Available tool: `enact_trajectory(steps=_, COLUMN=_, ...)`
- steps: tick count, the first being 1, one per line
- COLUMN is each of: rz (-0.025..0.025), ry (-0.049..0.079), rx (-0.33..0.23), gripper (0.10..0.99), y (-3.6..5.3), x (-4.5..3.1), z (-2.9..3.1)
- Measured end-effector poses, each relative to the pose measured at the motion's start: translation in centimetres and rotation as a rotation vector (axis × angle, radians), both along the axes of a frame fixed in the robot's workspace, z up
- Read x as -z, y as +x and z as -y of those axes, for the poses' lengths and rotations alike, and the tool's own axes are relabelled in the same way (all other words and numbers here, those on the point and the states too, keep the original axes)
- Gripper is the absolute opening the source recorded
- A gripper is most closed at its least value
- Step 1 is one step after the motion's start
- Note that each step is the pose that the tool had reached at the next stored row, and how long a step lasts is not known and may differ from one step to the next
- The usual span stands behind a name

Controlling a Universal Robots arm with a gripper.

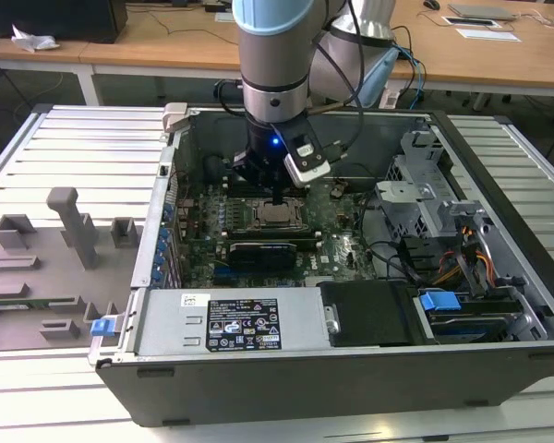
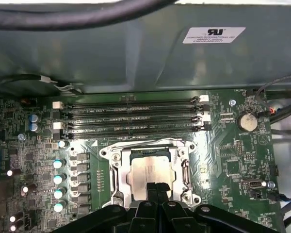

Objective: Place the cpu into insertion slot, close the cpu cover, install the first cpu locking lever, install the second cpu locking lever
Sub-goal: 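Install the second cpu locking lever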

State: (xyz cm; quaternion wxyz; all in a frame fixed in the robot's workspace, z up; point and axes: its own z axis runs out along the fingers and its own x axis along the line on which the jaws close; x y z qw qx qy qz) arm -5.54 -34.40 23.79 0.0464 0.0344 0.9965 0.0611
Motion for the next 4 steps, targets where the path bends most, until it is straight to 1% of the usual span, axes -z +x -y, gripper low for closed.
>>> enact_trajectory(steps=4, rz=0.0000, ry=0.000, rx=0.000, gripper=0.106, y=0.00, x=0.00, z=0.00)
